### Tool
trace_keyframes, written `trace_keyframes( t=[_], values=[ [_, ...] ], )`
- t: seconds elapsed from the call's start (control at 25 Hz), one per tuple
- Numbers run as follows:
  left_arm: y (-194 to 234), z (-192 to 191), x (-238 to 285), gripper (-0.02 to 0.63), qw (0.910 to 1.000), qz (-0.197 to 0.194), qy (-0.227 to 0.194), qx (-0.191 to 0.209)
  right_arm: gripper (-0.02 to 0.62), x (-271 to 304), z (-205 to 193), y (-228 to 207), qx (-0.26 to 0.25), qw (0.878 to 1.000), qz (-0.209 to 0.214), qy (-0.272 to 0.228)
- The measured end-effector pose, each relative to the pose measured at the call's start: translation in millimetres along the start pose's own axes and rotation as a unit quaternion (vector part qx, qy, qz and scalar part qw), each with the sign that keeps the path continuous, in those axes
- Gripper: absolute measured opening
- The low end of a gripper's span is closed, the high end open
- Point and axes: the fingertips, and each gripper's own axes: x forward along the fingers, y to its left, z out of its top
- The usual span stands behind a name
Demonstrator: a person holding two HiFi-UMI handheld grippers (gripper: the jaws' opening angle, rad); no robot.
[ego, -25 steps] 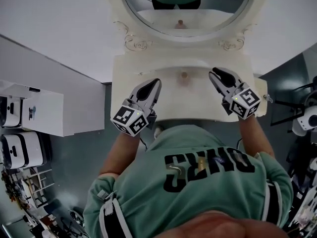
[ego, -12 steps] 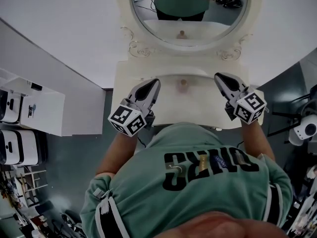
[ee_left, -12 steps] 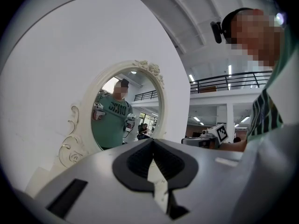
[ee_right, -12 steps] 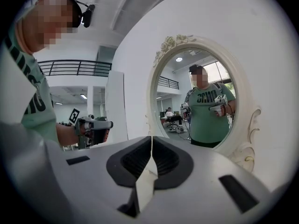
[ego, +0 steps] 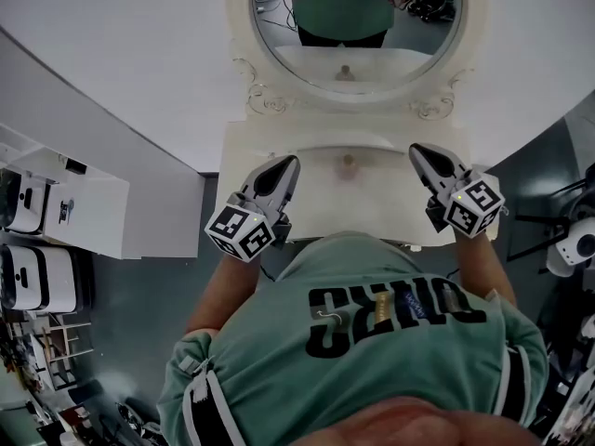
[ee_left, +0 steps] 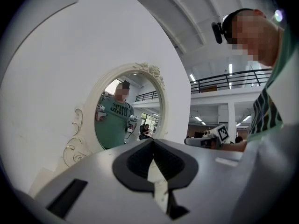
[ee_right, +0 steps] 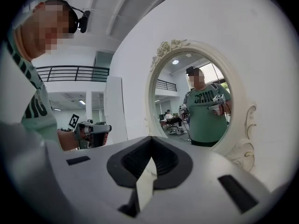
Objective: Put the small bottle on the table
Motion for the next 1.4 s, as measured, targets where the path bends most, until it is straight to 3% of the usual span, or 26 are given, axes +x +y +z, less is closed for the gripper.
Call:
trace_keyframes(
  t=[1.4],
  values=[
    [-5.2,-4.9,-2.7,0.008,1.0000,0.003,-0.002,-0.003,-0.006,-4.6,-5.2,6.6,-0.035,0.999,0.003,0.012]
  ],
)
